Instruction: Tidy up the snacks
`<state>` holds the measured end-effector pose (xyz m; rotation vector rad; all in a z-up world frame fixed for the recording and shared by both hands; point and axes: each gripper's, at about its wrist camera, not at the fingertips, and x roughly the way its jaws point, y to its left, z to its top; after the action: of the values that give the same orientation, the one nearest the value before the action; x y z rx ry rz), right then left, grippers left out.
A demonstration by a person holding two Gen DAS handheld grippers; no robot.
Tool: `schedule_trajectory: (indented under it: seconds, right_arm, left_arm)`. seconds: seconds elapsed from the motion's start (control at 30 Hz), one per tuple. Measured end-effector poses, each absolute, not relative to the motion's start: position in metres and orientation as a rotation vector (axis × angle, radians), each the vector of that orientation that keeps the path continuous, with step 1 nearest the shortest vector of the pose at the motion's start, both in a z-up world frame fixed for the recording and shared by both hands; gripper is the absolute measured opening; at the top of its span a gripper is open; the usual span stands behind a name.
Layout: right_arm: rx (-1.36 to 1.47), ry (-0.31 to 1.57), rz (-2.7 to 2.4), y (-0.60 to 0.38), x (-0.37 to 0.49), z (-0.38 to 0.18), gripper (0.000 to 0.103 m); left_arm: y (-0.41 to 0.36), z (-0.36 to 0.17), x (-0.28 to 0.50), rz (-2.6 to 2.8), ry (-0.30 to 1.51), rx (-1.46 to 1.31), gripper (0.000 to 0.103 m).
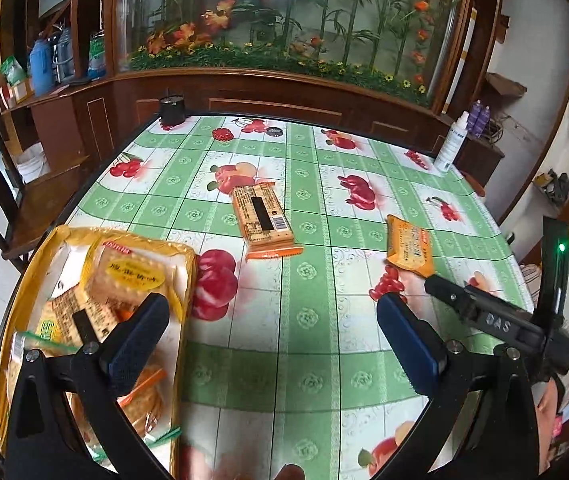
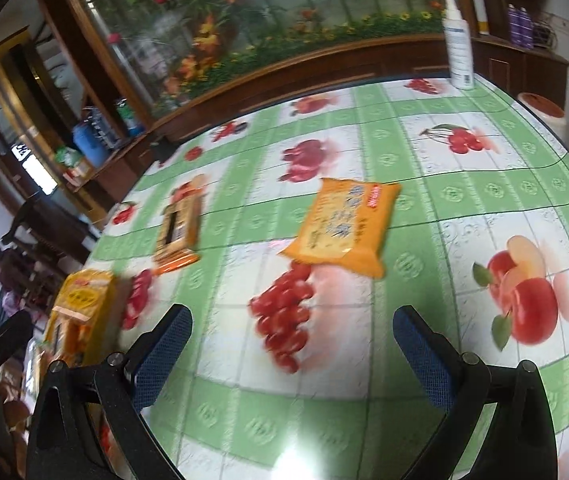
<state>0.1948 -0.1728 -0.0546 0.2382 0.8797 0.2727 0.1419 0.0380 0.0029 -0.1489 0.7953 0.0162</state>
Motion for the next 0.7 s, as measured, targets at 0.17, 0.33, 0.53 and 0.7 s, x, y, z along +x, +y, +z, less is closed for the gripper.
schedule_trajectory:
  seconds: [0.17, 0.33, 0.53, 0.7]
  right_arm:
    - [0.226, 0.921, 0.166, -0.171, 0.228, -0.068, 0.102]
    - [0.182, 0.975, 0.047, -0.162, 0.265, -0.085, 0.102]
    - [0.116, 0.996, -0.037, -0.148, 0.296, -0.098, 0.103]
    - [0.011, 0.965, -0.022, -0.136, 0.295, -0.099, 0.077]
  left_arm:
    - [0.038, -0.009, 0.158, 0.028, 0.813, -0.163, 0.103]
    - [0.040, -0.019, 0.168, 0.037, 0.832, -0.170, 0.103]
    - [0.042, -0.029, 0.197, 0.070, 0.848, -0.159, 0.103]
    - [0.033, -0.034, 0.225, 0.099, 0.851, -0.125, 0.103]
